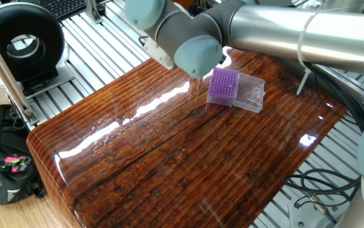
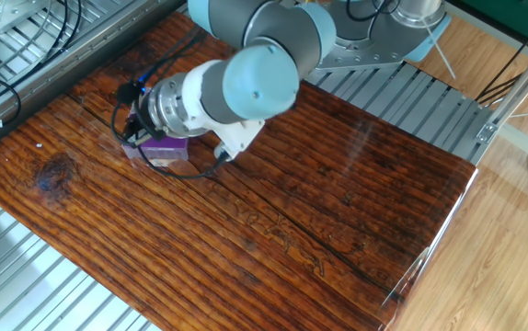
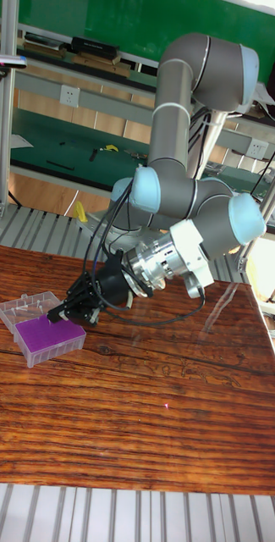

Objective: Insert a small pipette tip into the holder for small pipette tips

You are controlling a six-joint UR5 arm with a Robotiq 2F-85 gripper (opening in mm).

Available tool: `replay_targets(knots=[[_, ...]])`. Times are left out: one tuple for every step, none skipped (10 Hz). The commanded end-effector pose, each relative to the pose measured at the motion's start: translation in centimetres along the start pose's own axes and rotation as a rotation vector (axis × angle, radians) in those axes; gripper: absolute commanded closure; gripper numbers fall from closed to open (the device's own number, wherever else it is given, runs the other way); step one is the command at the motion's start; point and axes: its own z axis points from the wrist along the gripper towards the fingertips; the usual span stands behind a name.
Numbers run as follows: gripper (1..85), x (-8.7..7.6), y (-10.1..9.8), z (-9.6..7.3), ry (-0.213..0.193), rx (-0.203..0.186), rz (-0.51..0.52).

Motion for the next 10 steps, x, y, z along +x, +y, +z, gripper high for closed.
replay_targets(knots=[[84.7, 0.0, -0.1, -0.4, 0.057, -0.001, 0.004], [84.7, -0.2, -0.2, -0.3, 0.059, -0.001, -0.009], [84.7, 0.2, -0.5, -0.2, 0.077, 0.012, -0.028], [84.7, 0.4, -0.4, 0.2, 0.083, 0.02, -0.034], [84.7, 0.4, -0.2, 0.9, 0.077, 0.024, -0.036], [84.7, 0.4, 0.0, 1.2, 0.074, 0.025, -0.043], [84.7, 1.1, -0.2, 1.2, 0.103, 0.032, -0.068], [84.7, 1.5, -0.4, 1.2, 0.117, 0.041, -0.075], [84.7, 1.7, -0.5, 1.5, 0.125, 0.048, -0.077], [84.7, 1.4, -0.4, 1.8, 0.119, 0.047, -0.076]])
